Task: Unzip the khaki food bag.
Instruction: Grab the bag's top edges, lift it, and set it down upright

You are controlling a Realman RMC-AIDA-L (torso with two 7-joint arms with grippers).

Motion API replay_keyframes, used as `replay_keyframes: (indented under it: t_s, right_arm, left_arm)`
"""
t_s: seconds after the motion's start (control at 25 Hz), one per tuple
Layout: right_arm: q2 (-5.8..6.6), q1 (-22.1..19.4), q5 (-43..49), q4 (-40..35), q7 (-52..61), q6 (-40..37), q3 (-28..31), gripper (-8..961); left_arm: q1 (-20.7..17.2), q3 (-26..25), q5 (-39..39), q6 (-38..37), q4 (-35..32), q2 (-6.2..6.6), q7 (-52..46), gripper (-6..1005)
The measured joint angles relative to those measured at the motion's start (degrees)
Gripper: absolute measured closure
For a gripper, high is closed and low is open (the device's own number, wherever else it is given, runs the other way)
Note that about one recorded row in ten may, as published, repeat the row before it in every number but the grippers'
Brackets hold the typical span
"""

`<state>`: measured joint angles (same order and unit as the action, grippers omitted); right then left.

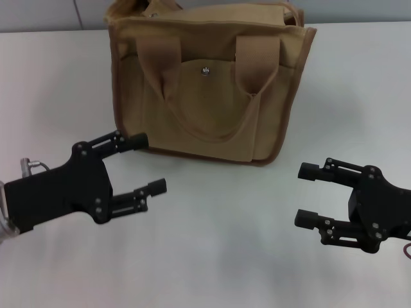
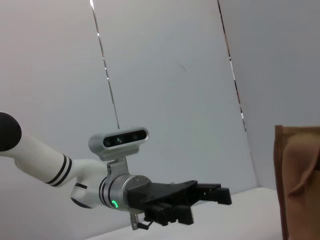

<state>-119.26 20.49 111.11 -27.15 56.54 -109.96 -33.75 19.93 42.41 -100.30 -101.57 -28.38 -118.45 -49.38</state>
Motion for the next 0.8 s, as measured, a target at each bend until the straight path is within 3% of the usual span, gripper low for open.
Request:
replay_keyframes:
  t_s: [0.44,0.56,0.8]
  right_arm:
    - [-0.01,0.09,-0.16,-0.08,0.8,1.76,-0.02,192]
    - [-0.01,0.24,-0.17,-0.03,0.95,2.32,0.0,189]
    - [-0.01,0.73,-0.16,-0.09,2.27,3.16,-0.05,186]
  left_arm:
    - [-0.1,-3.52,5.24,4.65,0.99,-0.34,1.16,255]
    - [0.73,-4.52,10.85,12.32,4.25,-0.24,0.31,266]
    - [5.3,-1.59,11.36,23.35,6.04,-0.5,0.5,289]
